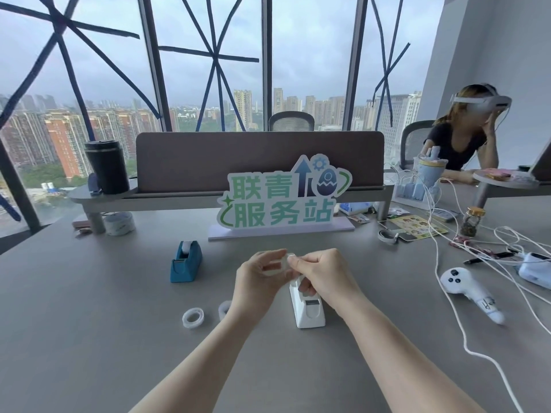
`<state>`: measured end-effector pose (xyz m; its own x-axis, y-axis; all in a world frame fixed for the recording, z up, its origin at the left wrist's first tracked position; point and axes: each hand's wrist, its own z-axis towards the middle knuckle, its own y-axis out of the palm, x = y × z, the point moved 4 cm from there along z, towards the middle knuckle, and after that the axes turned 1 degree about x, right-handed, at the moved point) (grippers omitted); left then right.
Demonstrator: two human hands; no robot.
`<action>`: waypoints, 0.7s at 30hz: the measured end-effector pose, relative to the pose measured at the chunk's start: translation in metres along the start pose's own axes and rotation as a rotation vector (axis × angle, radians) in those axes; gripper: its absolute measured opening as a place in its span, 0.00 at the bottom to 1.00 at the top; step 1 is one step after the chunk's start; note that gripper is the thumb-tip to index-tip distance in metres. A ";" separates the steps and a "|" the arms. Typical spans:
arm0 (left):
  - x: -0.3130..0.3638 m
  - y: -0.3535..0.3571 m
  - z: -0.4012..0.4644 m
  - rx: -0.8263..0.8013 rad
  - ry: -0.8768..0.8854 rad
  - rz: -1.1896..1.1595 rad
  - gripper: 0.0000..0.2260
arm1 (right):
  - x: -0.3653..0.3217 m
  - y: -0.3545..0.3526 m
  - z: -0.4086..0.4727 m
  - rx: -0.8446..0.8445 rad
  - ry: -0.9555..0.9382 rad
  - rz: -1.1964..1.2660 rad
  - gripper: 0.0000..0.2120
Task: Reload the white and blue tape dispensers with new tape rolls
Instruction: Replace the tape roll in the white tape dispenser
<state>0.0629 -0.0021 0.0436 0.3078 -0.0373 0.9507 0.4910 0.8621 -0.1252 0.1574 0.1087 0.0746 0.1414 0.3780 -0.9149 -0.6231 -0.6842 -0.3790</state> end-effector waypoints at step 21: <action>-0.011 0.008 -0.002 -0.014 0.049 0.069 0.22 | 0.007 -0.009 0.007 -0.077 0.032 -0.081 0.18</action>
<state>0.0651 0.0040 0.0313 0.3806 -0.0028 0.9248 0.4783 0.8564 -0.1943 0.1584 0.1215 0.0729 0.2141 0.4150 -0.8843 -0.5478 -0.6985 -0.4605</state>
